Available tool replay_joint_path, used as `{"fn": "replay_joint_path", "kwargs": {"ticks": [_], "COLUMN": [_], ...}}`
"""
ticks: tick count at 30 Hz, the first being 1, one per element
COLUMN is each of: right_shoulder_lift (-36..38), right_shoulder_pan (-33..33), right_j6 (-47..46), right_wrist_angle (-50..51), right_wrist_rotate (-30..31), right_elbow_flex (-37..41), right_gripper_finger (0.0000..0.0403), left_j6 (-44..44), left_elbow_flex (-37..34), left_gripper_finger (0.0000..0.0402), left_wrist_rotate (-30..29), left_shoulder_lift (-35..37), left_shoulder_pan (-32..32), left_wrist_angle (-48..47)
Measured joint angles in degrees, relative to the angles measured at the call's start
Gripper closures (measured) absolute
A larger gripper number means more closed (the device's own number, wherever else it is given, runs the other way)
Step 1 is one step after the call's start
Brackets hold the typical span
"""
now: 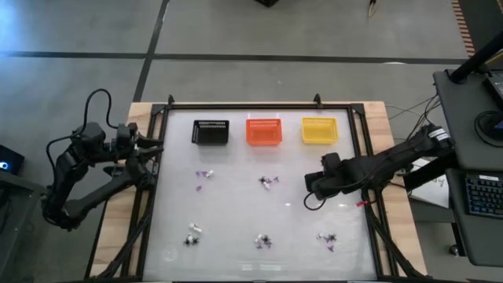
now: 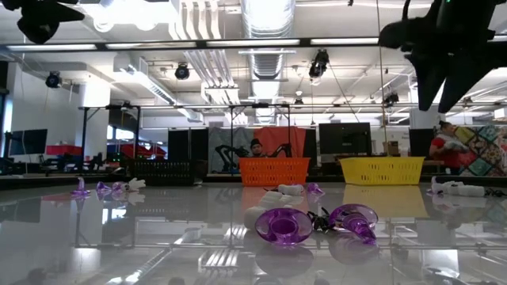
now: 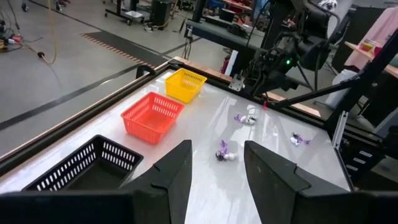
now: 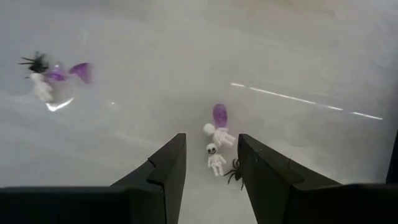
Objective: Sort Halloween decoration
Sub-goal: Put the witch hat toy into the yellow bin
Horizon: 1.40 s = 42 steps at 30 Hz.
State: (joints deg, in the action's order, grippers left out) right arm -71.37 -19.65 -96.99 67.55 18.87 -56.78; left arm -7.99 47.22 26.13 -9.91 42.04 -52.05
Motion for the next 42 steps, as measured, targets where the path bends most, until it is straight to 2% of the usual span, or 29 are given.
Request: {"fn": "replay_joint_path", "kwargs": {"ticks": [7,13,26,35,42], "right_shoulder_lift": [-5.28,-7.52,-7.72,-7.74,-8.35], "right_shoulder_pan": [0.96,2.51,6.07,8.63,9.85], "right_j6": [1.01,3.56,5.57,7.72,8.48], "right_wrist_angle": [-1.16,-5.96,-16.93,-19.98,-25.15], "right_wrist_rotate": [-0.18,-3.72,-4.42,-4.59,-6.93], "right_elbow_flex": [1.5,3.86,11.67,14.09,17.17], "right_gripper_finger": [0.0266,0.0266,0.0266,0.0266,0.0266], "left_j6": [-1.98,-3.02,-3.28,-3.52,-3.52], "left_elbow_flex": [0.0,0.0,-0.02,-0.02,-0.02], "left_gripper_finger": [0.0272,0.0272,0.0272,0.0272,0.0272], "left_wrist_rotate": [0.0,0.0,-0.02,-0.02,-0.04], "left_shoulder_lift": [1.76,2.6,2.6,2.58,2.58], "left_shoulder_pan": [0.0,0.0,0.01,0.0,0.0], "left_wrist_angle": [0.01,0.04,0.08,0.09,0.11]}}
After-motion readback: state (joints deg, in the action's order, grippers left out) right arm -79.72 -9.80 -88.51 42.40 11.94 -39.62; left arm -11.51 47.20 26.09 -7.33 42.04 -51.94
